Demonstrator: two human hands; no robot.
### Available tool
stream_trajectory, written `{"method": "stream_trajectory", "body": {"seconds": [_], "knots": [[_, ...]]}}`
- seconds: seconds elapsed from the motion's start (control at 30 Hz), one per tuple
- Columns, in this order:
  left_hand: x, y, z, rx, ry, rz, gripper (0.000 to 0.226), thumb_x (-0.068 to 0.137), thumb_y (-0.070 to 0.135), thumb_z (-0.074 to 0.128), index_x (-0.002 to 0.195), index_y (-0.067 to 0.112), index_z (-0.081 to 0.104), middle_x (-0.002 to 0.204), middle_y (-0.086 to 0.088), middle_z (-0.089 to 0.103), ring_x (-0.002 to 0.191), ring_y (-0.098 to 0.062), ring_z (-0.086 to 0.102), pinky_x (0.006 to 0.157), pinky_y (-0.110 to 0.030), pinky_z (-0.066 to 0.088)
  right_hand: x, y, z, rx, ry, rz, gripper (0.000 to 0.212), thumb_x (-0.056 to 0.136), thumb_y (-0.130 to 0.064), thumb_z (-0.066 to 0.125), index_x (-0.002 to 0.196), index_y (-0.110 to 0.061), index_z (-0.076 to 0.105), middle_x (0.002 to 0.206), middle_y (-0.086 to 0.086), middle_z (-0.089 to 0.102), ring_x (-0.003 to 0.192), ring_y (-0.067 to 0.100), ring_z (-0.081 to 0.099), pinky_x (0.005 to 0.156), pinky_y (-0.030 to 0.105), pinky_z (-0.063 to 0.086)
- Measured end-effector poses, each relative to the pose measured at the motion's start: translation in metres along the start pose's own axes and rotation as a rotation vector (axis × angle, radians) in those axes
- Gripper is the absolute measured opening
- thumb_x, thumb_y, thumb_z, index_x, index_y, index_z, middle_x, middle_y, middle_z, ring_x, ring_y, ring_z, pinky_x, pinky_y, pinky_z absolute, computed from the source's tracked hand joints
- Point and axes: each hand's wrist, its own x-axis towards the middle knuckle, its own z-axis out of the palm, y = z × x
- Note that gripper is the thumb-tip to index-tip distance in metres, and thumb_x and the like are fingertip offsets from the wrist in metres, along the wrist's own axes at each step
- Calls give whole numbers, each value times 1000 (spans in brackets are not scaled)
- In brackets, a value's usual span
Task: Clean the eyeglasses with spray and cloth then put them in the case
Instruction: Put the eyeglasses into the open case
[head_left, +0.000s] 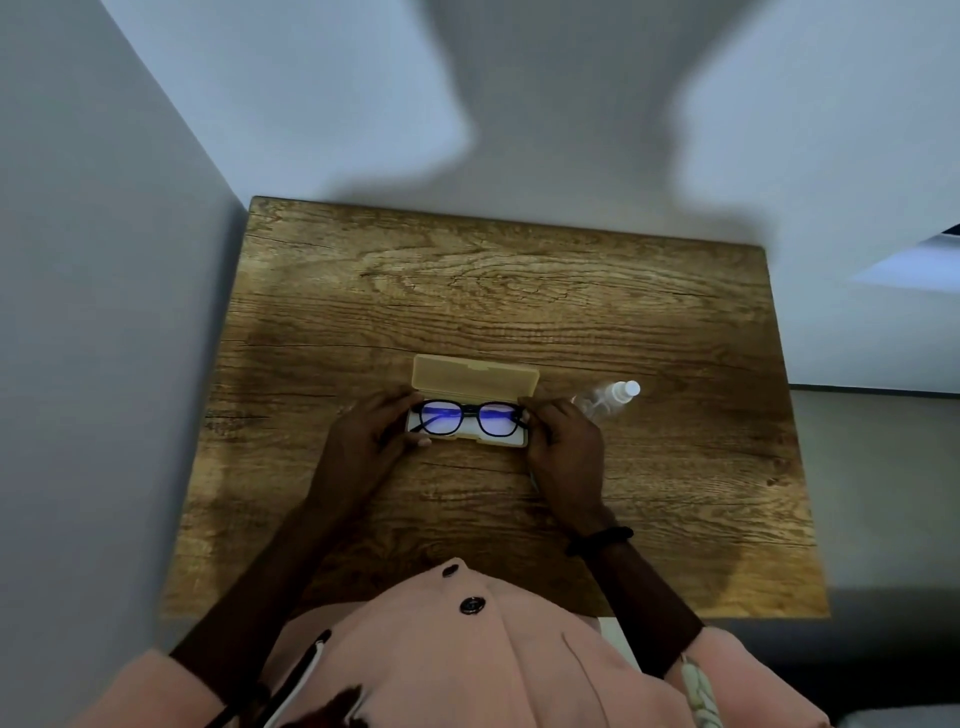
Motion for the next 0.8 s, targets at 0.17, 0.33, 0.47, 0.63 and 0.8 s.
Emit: {"method": "stream_trajectory", "body": {"seconds": [0.17,0.33,0.47,0.63,0.8], "knots": [[-4,-7,-3,97,19,2,51,92,26,74,140,18,61,148,-5,57,131,-24,57,106,-33,42,-3,-12,4,22,-34,-39,25,92,-8,64,114,-14,75,105,2,72,93,15,67,75,23,48],[-13,-18,-10,126,85,-6,51,91,25,76,139,15,63,145,-6,59,130,-25,58,106,-33,43,3,-27,13,13,-98,-73,28,93,-13,59,117,-12,73,106,6,71,95,22,66,76,29,49],[-14,-17,-9,131,97,8,48,94,28,72,139,14,63,145,-6,59,130,-23,57,105,-28,40,6,-27,15,-11,-86,-76,28,92,-12,59,116,-10,73,107,9,71,95,27,67,76,33,51],[-15,-15,-12,119,96,8,50,94,29,72,142,16,60,148,-5,57,133,-23,55,107,-29,39,4,-28,12,6,-66,-78,29,93,-10,59,119,-8,71,114,11,72,103,28,68,85,34,52],[-13,-11,-16,87,118,-4,52,95,32,71,143,18,59,147,-5,59,131,-20,56,105,-23,37,-4,-29,0,11,-24,-57,29,94,-9,61,122,-10,69,117,9,72,103,23,68,82,23,45]]}}
